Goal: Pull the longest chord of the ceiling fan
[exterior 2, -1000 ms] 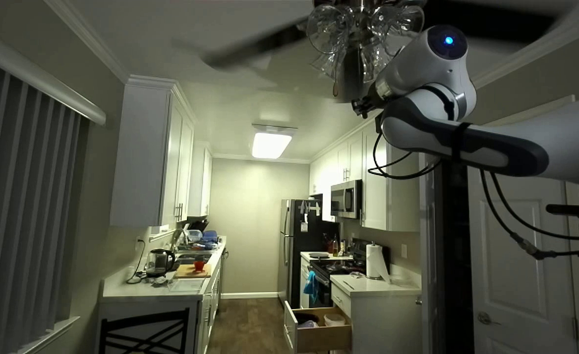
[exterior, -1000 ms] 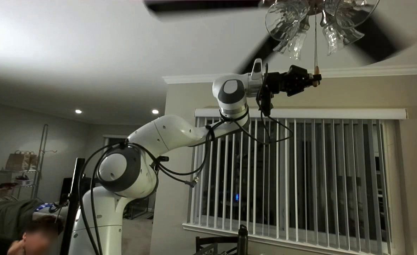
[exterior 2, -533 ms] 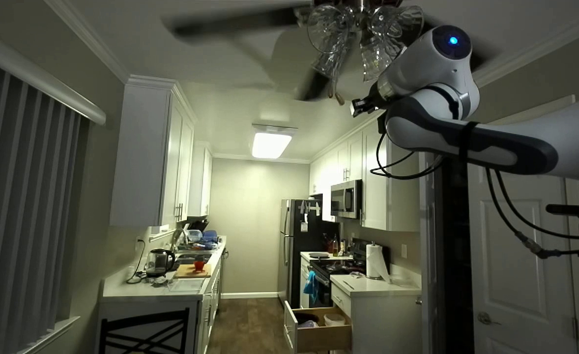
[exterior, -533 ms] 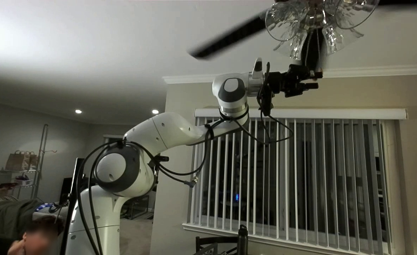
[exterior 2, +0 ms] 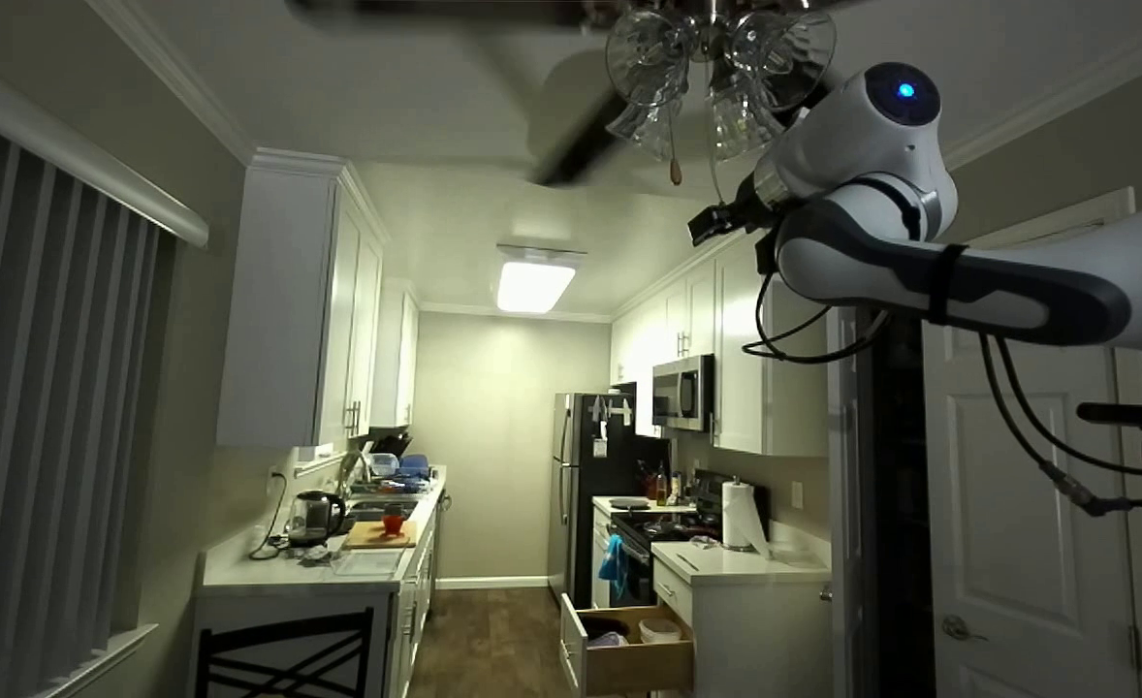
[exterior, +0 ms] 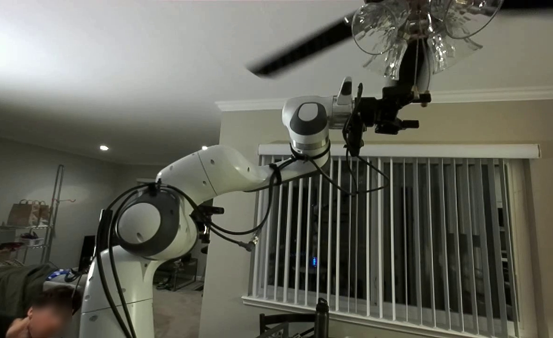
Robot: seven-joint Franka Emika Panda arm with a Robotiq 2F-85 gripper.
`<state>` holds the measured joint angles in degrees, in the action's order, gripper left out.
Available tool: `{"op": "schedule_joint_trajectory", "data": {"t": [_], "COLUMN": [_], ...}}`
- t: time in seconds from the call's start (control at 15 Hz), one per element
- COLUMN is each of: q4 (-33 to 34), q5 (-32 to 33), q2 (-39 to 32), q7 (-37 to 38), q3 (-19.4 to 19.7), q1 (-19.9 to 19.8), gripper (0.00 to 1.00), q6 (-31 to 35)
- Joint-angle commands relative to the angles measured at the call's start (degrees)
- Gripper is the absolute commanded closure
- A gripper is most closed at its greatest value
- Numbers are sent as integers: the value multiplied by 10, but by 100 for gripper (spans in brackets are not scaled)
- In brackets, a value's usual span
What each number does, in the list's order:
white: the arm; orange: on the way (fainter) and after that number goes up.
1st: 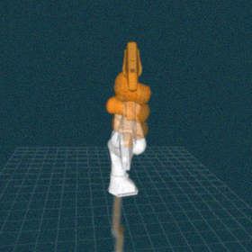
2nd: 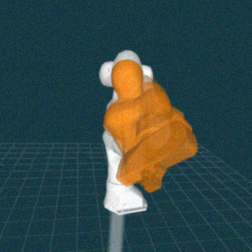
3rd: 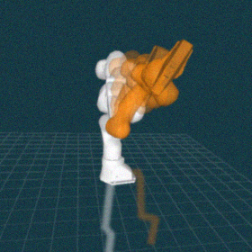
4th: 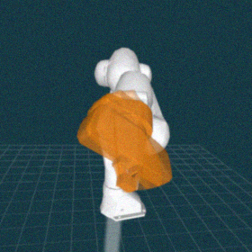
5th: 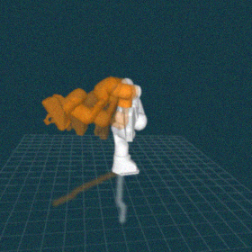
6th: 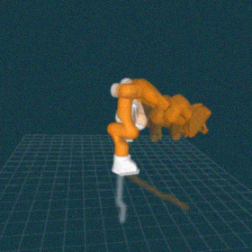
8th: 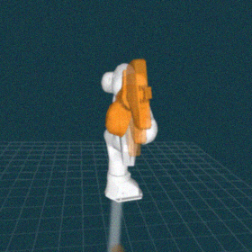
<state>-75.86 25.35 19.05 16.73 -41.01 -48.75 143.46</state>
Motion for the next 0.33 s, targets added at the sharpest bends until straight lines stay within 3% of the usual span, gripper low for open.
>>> {"op": "schedule_joint_trajectory", "data": {"t": [0.0,0.27], "q4": [-2,-4], "q5": [44,47], "q2": [-15,-19], "q7": [19,19], "q3": [41,53], "q1": [67,83], "gripper": [0,0], "q6": [-8,-8]}}
